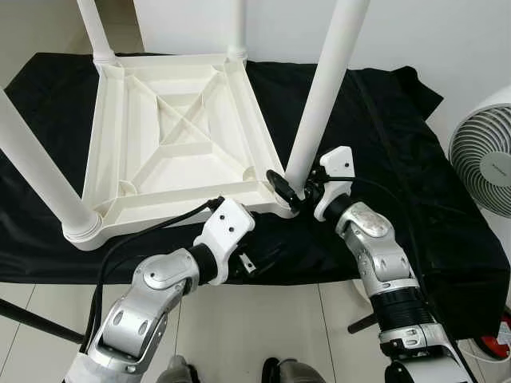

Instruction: Building children table

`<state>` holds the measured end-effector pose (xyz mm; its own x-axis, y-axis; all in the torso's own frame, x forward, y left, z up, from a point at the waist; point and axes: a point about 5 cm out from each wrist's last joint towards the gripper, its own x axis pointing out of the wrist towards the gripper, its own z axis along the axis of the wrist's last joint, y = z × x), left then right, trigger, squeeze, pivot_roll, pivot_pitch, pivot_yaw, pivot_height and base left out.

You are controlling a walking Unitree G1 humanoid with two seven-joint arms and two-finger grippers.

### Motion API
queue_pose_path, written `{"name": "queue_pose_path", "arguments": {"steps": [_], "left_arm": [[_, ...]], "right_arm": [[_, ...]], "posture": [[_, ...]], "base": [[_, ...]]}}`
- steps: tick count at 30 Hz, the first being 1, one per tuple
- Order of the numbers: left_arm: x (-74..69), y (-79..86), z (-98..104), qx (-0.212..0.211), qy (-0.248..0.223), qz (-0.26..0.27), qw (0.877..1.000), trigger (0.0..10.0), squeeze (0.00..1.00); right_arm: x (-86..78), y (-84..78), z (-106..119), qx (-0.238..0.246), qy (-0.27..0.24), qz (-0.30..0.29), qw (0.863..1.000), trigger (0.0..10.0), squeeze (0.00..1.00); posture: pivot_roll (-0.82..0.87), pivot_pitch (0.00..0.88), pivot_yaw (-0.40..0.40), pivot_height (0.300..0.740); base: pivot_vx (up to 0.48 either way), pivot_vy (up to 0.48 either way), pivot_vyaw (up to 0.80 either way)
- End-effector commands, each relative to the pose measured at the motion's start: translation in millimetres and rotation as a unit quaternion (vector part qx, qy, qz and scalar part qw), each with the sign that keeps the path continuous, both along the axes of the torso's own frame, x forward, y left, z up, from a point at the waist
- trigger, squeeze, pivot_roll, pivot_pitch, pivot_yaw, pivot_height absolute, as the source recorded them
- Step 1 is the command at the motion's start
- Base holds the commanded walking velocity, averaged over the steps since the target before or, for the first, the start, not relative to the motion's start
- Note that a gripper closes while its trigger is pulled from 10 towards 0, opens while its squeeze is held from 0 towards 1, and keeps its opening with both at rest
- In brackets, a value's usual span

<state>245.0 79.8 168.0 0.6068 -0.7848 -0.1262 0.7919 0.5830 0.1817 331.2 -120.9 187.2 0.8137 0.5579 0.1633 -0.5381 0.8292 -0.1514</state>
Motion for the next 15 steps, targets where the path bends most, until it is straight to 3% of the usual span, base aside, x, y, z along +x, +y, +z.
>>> {"name": "queue_pose_path", "arguments": {"steps": [1, 10, 12, 15], "left_arm": [[2.5, 4.8, -8, 0.021, -0.001, 0.044, 0.999, 10.0, 0.0], [-4.3, 5.0, -20, 0.039, 0.015, 0.041, 0.998, 10.0, 0.0], [-2.7, 7.4, -22, 0.041, 0.017, 0.061, 0.997, 10.0, 0.0], [6.1, 20.5, -24, 0.042, 0.018, 0.133, 0.99, 10.0, 0.0]], "right_arm": [[-5.1, -2.3, -3, 0.009, 0.004, -0.007, 1.0, 10.0, 0.0], [-20.3, -7.1, -8, 0.022, 0.006, -0.009, 1.0, 10.0, 0.0], [-23.4, -9.6, -10, 0.025, 0.007, -0.011, 1.0, 10.0, 0.0], [-28.9, -14.2, -9, 0.03, 0.005, -0.012, 0.999, 10.0, 0.0]], "posture": [[-0.03, 0.152, -0.004, 0.74], [-0.04, 0.161, 0.01, 0.74], [-0.04, 0.163, 0.014, 0.74], [-0.05, 0.167, 0.023, 0.74]], "base": [[0.0, 0.0, 0.0], [0.0, 0.0, 0.0], [0.0, 0.0, 0.0], [0.0, 0.0, 0.0]]}}
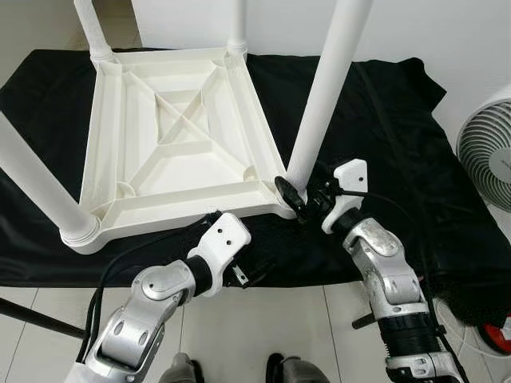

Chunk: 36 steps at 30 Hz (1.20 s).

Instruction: Building children table

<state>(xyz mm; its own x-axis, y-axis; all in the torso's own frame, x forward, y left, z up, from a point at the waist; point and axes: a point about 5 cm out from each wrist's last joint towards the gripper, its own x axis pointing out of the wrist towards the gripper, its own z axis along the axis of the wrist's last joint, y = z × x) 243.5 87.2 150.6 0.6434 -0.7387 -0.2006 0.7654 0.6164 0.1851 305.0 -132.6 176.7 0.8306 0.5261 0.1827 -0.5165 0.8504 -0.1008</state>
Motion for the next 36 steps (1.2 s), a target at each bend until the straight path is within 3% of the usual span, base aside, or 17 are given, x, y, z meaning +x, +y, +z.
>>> {"name": "queue_pose_path", "arguments": {"steps": [1, 12, 22, 23, 25, 31, 36], "left_arm": [[7.6, 13.2, -6, 0.014, -0.006, 0.104, 0.995, 10.0, 0.0], [25.9, 39.5, -11, 0.031, 0.014, 0.195, 0.98, 10.0, 0.0], [25.5, 49.5, -11, 0.051, 0.018, 0.21, 0.976, 10.0, 0.0], [23.2, 60.1, -15, 0.066, 0.024, 0.227, 0.971, 10.0, 0.0], [22.3, 66.0, -17, 0.072, 0.026, 0.237, 0.968, 10.0, 0.0], [21.2, 80.2, -20, 0.08, 0.03, 0.259, 0.962, 10.0, 0.0], [21.7, 82.0, -20, 0.082, 0.03, 0.261, 0.961, 10.0, 0.0]], "right_arm": [[-2.7, -2.5, 1, 0.003, -0.001, 0.002, 1.0, 10.0, 0.0], [4.1, 5.0, 7, -0.011, -0.008, 0.028, 1.0, 10.0, 0.0], [20.4, 20.9, 14, 0.007, -0.017, 0.032, 0.999, 10.0, 0.0], [31.0, 31.9, 15, 0.021, -0.015, 0.003, 1.0, 10.0, 0.0], [32.4, 33.9, 13, 0.025, -0.01, -0.009, 1.0, 10.0, 0.0], [30.6, 26.9, 6, 0.054, 0.007, -0.068, 0.996, 10.0, 0.0], [29.5, 25.8, 5, 0.06, 0.009, -0.076, 0.995, 10.0, 0.0]], "posture": [[-0.05, 0.167, 0.023, 0.74], [-0.05, 0.158, 0.026, 0.74], [-0.02, 0.134, 0.018, 0.74], [0.0, 0.128, 0.003, 0.74], [0.0, 0.128, 0.003, 0.74], [0.01, 0.118, -0.011, 0.74], [0.01, 0.115, -0.013, 0.74]], "base": [[0.0, 0.0, 0.0], [0.0, 0.0, 0.0], [0.0, 0.0, 0.0], [0.0, 0.0, 0.0], [0.0, 0.0, 0.0], [0.0, 0.0, 0.0], [0.0, 0.0, 0.0]]}}
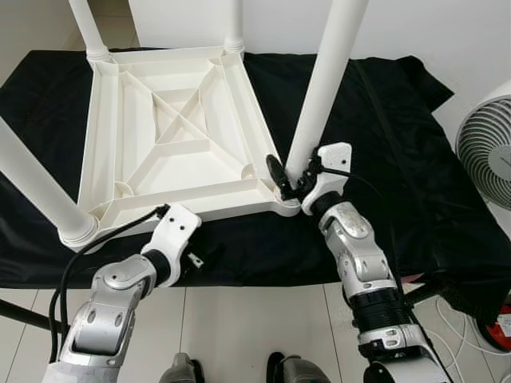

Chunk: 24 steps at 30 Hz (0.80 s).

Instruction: Building children table

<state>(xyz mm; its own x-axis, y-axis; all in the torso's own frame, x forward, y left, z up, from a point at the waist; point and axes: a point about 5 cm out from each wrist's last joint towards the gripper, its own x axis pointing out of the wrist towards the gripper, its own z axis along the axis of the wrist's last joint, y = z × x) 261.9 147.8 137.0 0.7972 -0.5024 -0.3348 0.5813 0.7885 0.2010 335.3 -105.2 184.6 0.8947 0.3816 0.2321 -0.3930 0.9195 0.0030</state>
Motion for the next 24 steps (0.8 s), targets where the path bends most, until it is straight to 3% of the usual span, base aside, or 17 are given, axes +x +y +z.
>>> {"name": "queue_pose_path", "arguments": {"steps": [1, 11, 24], "left_arm": [[3.2, 21.4, -6, 0.036, -0.017, 0.119, 0.992, 10.0, 0.0], [20.8, 32.8, -3, 0.061, -0.027, 0.108, 0.992, 10.0, 0.0], [25.9, 40.0, -6, 0.069, -0.023, 0.111, 0.991, 10.0, 0.0]], "right_arm": [[-0.8, -1.6, -3, 0.003, 0.008, -0.006, 1.0, 10.0, 0.0], [-17.2, -19.0, -4, 0.033, -0.011, -0.093, 0.995, 10.0, 0.0], [-29.4, -6.6, -9, 0.031, -0.006, -0.102, 0.994, 10.0, 0.0]], "posture": [[0.01, 0.115, -0.013, 0.74], [-0.04, 0.118, -0.001, 0.74], [-0.05, 0.125, -0.005, 0.74]], "base": [[0.0, 0.0, 0.0], [0.0, 0.0, 0.0], [0.0, 0.0, 0.0]]}}
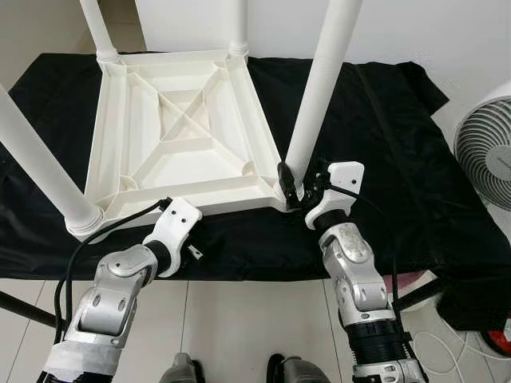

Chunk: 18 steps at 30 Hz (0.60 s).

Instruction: Building children table

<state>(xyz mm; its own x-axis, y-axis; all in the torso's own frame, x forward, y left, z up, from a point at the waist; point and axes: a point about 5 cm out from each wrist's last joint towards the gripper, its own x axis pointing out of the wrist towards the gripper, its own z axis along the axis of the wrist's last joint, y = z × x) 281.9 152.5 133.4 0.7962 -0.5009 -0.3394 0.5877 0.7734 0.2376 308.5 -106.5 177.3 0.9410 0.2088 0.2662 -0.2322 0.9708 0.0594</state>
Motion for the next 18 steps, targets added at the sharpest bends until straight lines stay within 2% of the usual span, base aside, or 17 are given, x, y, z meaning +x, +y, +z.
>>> {"name": "queue_pose_path", "arguments": {"steps": [1, 4, 10, 15, 17, 18], "left_arm": [[6.0, 35.3, -2, 0.051, -0.017, 0.118, 0.992, 10.0, 0.0], [7.2, 33.4, -2, 0.052, -0.018, 0.112, 0.992, 10.0, 0.0], [8.2, 24.8, -1, 0.041, -0.019, 0.1, 0.994, 10.0, 0.0], [6.1, 11.2, 3, 0.03, -0.023, 0.064, 0.997, 10.0, 0.0], [6.1, 11.2, 3, 0.03, -0.023, 0.064, 0.997, 10.0, 0.0], [3.0, 4.9, 5, 0.025, -0.026, 0.039, 0.999, 10.0, 0.0]], "right_arm": [[-2.6, -5.4, -2, -0.001, 0.002, -0.017, 1.0, 10.0, 0.0], [-3.7, 4.0, -3, -0.004, 0.009, 0.014, 1.0, 10.0, 0.0], [-2.3, 9.0, -5, -0.016, 0.019, 0.036, 0.999, 10.0, 0.0], [2.7, 16.5, -8, -0.039, 0.032, 0.082, 0.995, 10.0, 0.0], [2.7, 16.5, -8, -0.039, 0.032, 0.082, 0.995, 10.0, 0.0], [3.1, 19.6, -7, -0.048, 0.032, 0.107, 0.993, 10.0, 0.0]], "posture": [[-0.05, 0.125, -0.005, 0.74], [-0.05, 0.128, -0.007, 0.74], [-0.05, 0.139, -0.006, 0.74], [-0.06, 0.139, -0.001, 0.74], [-0.06, 0.139, -0.001, 0.74], [-0.06, 0.139, -0.001, 0.74]], "base": [[0.0, 0.0, 0.0], [0.0, 0.0, 0.0], [0.0, 0.0, 0.0], [0.0, 0.0, 0.0], [0.0, 0.0, 0.0], [0.0, 0.0, 0.0]]}}
